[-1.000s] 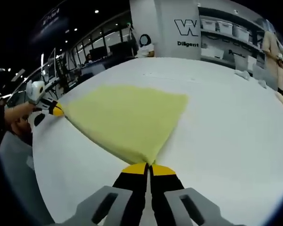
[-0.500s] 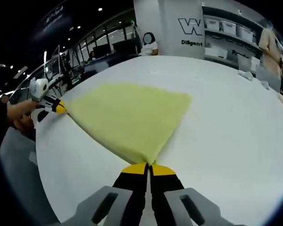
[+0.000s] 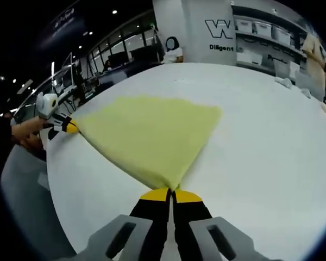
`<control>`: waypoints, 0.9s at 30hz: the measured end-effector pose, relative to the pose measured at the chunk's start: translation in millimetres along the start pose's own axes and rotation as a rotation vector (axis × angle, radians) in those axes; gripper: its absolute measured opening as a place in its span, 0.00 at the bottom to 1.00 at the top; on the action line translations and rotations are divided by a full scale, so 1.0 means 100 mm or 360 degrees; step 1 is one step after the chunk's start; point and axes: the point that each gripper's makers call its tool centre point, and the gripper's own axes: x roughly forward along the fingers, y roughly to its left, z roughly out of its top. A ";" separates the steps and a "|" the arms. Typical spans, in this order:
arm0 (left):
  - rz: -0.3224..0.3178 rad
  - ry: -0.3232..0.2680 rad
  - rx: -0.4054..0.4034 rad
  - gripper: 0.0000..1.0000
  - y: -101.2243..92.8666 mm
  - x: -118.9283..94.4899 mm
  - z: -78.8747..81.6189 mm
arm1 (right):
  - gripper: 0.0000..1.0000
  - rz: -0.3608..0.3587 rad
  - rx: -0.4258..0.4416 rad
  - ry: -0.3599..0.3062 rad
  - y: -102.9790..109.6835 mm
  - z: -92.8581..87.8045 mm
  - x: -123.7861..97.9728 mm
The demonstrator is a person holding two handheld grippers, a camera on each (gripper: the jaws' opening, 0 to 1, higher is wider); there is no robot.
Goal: Fold the garment on the visible template until the final outline fits inside the template.
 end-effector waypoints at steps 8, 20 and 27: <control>0.0012 -0.0001 -0.0015 0.00 -0.02 -0.04 -0.03 | 0.00 0.0010 -0.0001 0.0009 0.08 -0.05 -0.03; 0.0040 -0.0013 -0.0147 0.00 0.03 -0.08 -0.05 | 0.00 0.0002 0.0141 -0.0028 0.10 -0.03 -0.03; 0.0044 -0.0108 -0.0417 0.17 0.04 -0.20 0.05 | 0.28 -0.0071 0.0228 -0.0126 0.01 0.09 -0.11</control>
